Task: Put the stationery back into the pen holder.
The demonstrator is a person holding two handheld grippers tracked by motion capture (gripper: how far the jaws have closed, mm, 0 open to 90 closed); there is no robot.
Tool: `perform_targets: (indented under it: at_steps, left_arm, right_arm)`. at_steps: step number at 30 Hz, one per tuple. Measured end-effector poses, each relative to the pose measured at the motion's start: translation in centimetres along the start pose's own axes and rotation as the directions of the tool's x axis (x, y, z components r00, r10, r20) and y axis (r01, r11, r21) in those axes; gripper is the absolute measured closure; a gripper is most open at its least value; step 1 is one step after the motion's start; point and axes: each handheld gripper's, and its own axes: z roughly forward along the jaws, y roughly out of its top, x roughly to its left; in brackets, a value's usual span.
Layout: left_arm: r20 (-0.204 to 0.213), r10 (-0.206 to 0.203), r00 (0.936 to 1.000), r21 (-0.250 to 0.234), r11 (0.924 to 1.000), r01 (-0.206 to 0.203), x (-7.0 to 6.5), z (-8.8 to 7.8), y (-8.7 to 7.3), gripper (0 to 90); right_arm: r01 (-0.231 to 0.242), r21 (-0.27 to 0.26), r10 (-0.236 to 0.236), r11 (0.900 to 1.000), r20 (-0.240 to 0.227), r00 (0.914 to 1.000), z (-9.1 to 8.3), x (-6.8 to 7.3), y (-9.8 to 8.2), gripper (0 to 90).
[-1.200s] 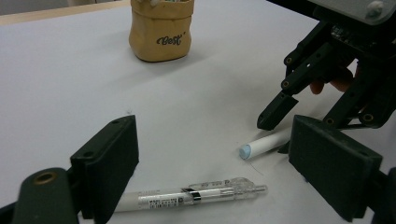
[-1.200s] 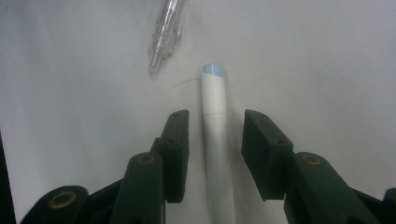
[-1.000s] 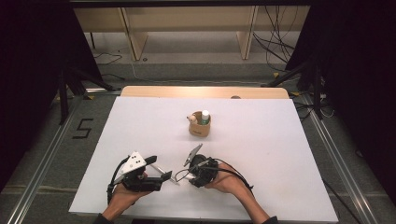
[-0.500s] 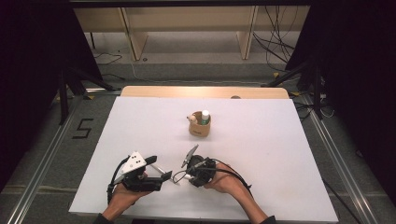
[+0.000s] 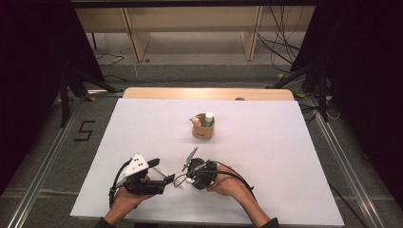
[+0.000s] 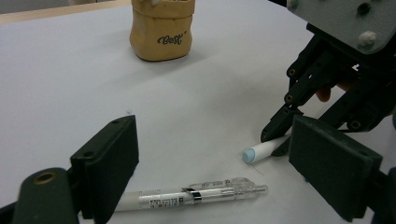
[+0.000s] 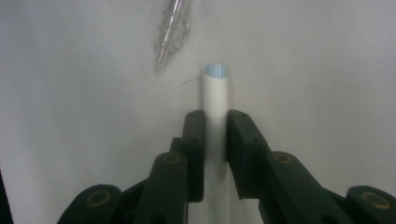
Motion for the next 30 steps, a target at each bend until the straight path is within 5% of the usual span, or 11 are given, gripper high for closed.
perform_targets:
  at_steps: [12, 20, 25, 30]
  left_arm:
    - [-0.002, 0.001, 1.0, -0.003, 1.0, -0.001, 0.0, -0.1, 0.0, 15.6]
    - [-0.004, -0.002, 1.0, -0.011, 0.9999, 0.002, 0.0, -0.1, 0.0, 15.6]
    - [-0.004, -0.002, 1.0, -0.01, 0.9999, 0.002, 0.0, -0.1, 0.0, 15.6]
    - [-0.005, -0.002, 1.0, -0.011, 0.9999, 0.001, 0.0, -0.1, 0.0, 15.6]
  right_arm:
    - [0.021, 0.003, -0.021, 1.0, 0.006, 0.9998, -0.2, 0.1, 0.1, 78.8]
    - [-0.022, -0.092, 0.023, 0.996, 0.006, 0.9997, -2.0, -0.8, -0.4, 79.0]
    - [-0.078, -0.188, 0.078, 0.979, -0.004, 0.9969, -3.4, -2.0, -1.2, 79.0]
    - [-0.14, -0.293, 0.139, 0.946, -0.026, 0.99, -4.6, -3.0, -1.7, 79.0]
